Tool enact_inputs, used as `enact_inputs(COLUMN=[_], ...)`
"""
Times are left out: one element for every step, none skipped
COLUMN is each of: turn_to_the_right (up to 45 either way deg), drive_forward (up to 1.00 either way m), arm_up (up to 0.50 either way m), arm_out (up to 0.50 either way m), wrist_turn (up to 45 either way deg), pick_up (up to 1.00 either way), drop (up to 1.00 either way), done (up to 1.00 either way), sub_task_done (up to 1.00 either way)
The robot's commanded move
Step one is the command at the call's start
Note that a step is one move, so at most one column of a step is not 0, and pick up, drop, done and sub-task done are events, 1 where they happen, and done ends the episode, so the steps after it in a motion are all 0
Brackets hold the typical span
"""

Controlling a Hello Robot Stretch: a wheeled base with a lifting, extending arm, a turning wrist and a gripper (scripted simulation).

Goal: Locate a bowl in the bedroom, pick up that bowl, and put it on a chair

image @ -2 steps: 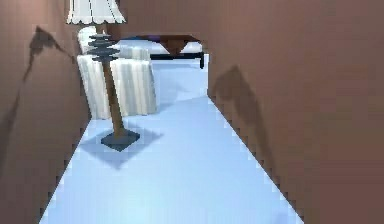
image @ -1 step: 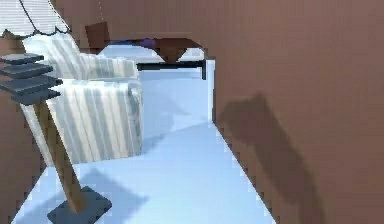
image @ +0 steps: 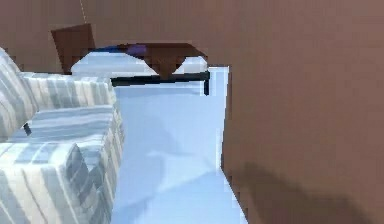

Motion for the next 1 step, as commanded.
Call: enact_inputs(turn_to_the_right=[3.0], drive_forward=[0.0], arm_up=[0.0], arm_out=[0.0], wrist_turn=[0.0], pick_up=[0.0], drop=[0.0], done=[0.0], sub_task_done=[0.0])
